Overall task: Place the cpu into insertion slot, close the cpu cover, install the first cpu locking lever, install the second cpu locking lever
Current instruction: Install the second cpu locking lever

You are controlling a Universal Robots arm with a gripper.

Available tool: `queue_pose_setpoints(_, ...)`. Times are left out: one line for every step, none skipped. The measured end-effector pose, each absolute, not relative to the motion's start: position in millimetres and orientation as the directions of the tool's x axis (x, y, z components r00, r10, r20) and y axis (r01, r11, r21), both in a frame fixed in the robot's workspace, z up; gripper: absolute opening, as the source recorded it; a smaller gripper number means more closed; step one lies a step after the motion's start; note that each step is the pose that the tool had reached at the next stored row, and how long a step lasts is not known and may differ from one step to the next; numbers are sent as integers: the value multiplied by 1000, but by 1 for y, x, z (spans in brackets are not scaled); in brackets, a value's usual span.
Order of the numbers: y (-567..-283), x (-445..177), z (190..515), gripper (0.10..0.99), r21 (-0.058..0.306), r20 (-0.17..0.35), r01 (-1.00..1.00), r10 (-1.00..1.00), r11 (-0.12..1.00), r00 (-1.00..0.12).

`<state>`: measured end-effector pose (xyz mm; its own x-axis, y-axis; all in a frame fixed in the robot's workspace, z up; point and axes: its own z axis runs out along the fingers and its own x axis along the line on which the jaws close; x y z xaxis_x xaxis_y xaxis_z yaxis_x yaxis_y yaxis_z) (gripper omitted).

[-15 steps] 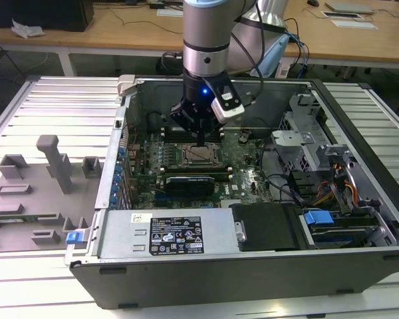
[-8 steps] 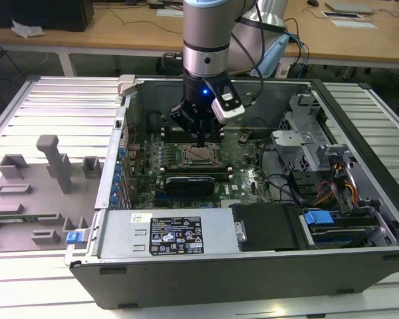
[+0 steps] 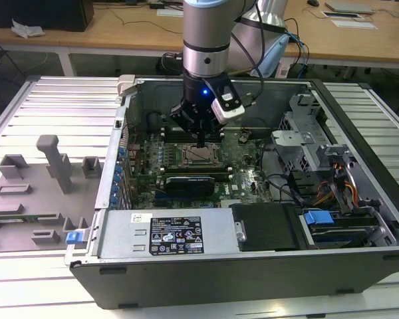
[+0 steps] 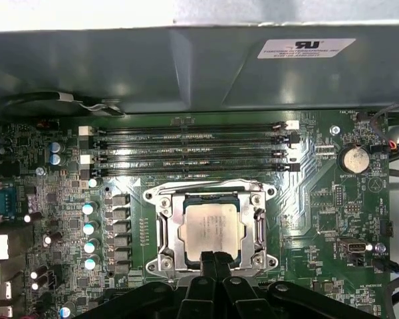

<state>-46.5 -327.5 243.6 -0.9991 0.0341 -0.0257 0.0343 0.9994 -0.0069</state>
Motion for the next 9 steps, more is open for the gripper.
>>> queue_pose_setpoints(-327,-47,244,106,-7,-26,34,34,999,-999)
queue_pose_setpoints(-328,-47,246,106,-7,-26,34,34,999,-999)
queue_pose_setpoints(-327,-47,249,106,-7,-26,34,34,999,-999)
queue_pose_setpoints(-328,-46,249,106,-7,-26,34,34,999,-999)
queue_pose_setpoints(-333,-47,249,106,-7,-26,34,34,999,-999)
queue_pose_setpoints(-338,-46,249,106,-7,-26,34,34,999,-999)
queue_pose_setpoints(-341,-47,249,106,-7,-26,34,34,999,-999)
queue_pose_setpoints(-343,-47,249,106,-7,-26,34,34,999,-999)
queue_pose_setpoints(-351,-47,249,106,-7,-26,34,34,999,-999)
